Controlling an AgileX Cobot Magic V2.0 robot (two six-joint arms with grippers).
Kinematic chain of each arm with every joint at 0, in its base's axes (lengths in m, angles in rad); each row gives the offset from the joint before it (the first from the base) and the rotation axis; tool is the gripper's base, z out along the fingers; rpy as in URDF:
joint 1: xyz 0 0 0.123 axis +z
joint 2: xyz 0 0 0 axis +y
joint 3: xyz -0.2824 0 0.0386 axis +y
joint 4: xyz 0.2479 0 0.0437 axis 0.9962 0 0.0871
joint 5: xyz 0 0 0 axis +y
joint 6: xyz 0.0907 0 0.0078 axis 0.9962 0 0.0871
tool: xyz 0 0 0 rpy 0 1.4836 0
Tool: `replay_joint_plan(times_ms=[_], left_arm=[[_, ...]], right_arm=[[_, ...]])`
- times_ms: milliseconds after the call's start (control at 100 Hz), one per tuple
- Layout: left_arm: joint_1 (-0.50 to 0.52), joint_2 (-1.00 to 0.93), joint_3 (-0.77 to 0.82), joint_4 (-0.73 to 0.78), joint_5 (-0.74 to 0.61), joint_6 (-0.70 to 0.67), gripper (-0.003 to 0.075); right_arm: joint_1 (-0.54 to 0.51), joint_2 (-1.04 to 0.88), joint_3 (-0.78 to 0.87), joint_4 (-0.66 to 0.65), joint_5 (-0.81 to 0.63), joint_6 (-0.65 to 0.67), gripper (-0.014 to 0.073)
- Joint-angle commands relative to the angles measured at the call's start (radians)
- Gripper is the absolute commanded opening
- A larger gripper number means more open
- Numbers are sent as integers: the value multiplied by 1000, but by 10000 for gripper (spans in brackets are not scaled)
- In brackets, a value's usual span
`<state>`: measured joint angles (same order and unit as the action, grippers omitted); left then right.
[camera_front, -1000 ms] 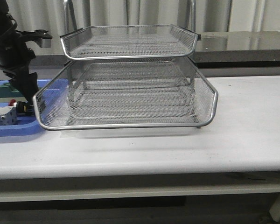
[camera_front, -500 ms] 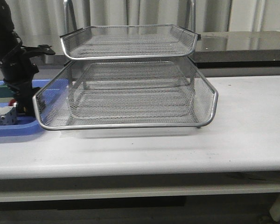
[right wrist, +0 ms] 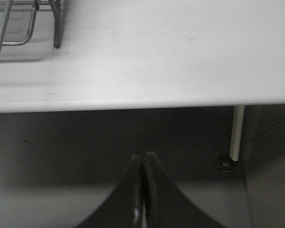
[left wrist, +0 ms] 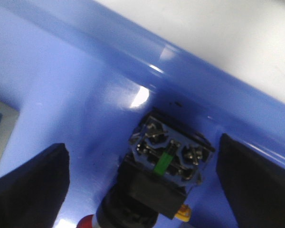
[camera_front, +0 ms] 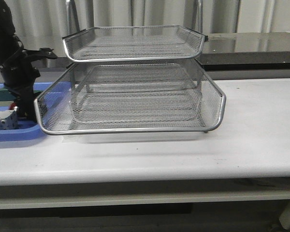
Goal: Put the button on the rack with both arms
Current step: 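Lower the left gripper onto the red button in the blue tray and grasp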
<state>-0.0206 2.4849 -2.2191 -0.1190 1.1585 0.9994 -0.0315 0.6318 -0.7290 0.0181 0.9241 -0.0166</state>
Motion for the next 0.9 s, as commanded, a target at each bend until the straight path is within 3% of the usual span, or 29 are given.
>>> replay_joint_plan(times_ms=[0,320,440,700,890], left_arm=[[-2,-63,-31,-13,-18,0,601],[-2,-46,-31,-13,3,0,565],[-2,-46,-31,-13,3,0,464],[-2,-46,-31,-12,-13,0,161],[-2,-46,-66,-5,-3,0,31]], right_arm=[[-5,-2,-35,-8,-54,-2,-68],[-5,-2,-35,-8,-54,-2,-68],[-5,-2,-35,-8,-54,-2,-68],[-5,-2,-35,-8,-54,-2,-68],[-5,-2,-35,-8,-54,-2,-68]])
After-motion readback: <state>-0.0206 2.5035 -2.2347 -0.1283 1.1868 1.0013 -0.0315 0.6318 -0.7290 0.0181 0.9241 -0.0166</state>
